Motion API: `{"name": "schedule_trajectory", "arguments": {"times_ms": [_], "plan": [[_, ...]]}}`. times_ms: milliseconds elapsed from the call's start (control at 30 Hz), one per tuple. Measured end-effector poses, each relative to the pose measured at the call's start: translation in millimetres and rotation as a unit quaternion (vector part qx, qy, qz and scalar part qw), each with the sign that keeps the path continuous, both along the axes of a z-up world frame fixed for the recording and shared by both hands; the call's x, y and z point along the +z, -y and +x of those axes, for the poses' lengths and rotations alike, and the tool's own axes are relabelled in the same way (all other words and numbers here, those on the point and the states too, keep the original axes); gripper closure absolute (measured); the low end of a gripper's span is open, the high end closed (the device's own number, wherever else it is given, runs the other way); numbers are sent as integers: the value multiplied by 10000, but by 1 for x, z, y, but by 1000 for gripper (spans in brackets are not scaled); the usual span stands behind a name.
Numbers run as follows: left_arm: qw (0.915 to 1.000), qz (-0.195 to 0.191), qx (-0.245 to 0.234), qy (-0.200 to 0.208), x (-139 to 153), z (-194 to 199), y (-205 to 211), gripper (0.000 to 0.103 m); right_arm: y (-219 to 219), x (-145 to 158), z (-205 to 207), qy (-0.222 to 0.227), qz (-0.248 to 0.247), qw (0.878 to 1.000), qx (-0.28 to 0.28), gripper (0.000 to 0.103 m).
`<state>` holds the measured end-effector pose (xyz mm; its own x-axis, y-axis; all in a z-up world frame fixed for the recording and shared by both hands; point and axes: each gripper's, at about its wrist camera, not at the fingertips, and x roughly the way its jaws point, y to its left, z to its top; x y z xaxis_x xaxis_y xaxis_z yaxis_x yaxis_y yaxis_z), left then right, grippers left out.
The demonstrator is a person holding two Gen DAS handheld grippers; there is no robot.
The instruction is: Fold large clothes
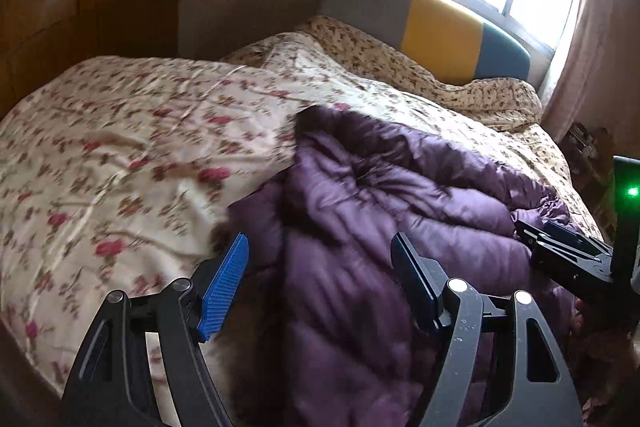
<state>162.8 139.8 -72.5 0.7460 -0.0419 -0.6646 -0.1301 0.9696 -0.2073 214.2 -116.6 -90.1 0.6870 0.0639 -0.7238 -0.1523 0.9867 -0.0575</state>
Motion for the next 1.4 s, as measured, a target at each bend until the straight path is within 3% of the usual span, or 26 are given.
{"name": "schedule_trajectory", "arguments": {"times_ms": [233, 500, 1200, 1400], "plan": [[9999, -40, 109, -79, -6, -17, -13, 30, -16, -14, 0, -13, -467, 9989, -33, 41], [9997, -135, 140, -132, -11, -28, -15, 30, -29, -38, -3, 289, -995, 9946, 11, 41], [9996, 101, 119, -232, -8, -43, -18, 30, -2, -37, -1, 116, -60, 9999, 43, 34], [9997, -46, 43, -221, -7, -45, -18, 30, -1, -36, -2, 103, -18, 9999, 53, 34]]}}
